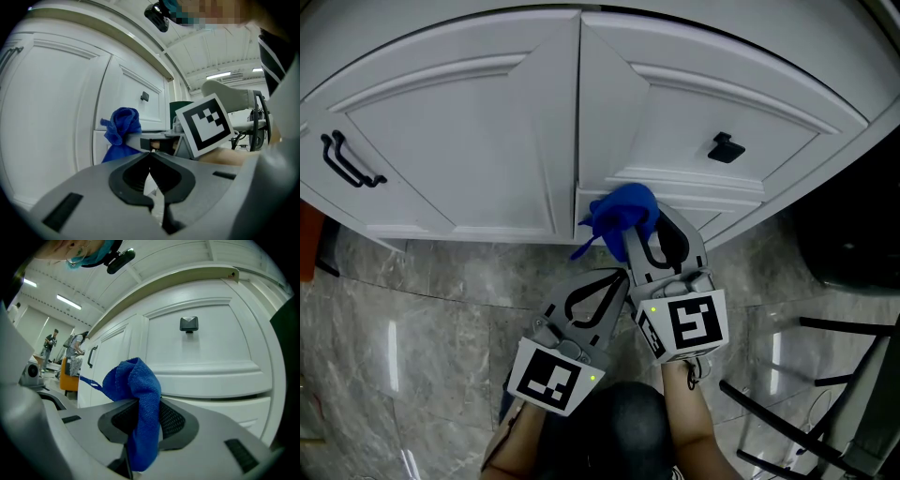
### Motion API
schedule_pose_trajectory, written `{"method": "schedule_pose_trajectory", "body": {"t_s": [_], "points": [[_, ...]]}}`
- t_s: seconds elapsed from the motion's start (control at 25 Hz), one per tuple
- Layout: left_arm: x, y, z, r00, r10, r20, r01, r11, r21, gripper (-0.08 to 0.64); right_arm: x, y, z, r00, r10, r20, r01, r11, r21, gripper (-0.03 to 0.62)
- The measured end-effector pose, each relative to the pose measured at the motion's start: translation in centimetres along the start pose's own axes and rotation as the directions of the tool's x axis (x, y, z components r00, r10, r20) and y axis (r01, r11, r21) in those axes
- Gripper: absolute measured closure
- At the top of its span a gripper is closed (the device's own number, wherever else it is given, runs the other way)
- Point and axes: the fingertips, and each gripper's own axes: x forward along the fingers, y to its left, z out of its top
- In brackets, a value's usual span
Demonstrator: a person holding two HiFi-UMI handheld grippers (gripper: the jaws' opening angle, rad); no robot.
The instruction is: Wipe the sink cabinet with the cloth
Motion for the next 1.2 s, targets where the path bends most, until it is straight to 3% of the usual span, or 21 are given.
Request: {"method": "schedule_pose_trajectory", "body": {"t_s": [1.2], "points": [[0.5,-0.4,-0.2,1.0,-0.018,-0.006,0.018,1.0,0.003,0.555,-2.2,-4.3,-0.9,0.993,-0.116,0.005,0.115,0.992,0.042,0.471]]}}
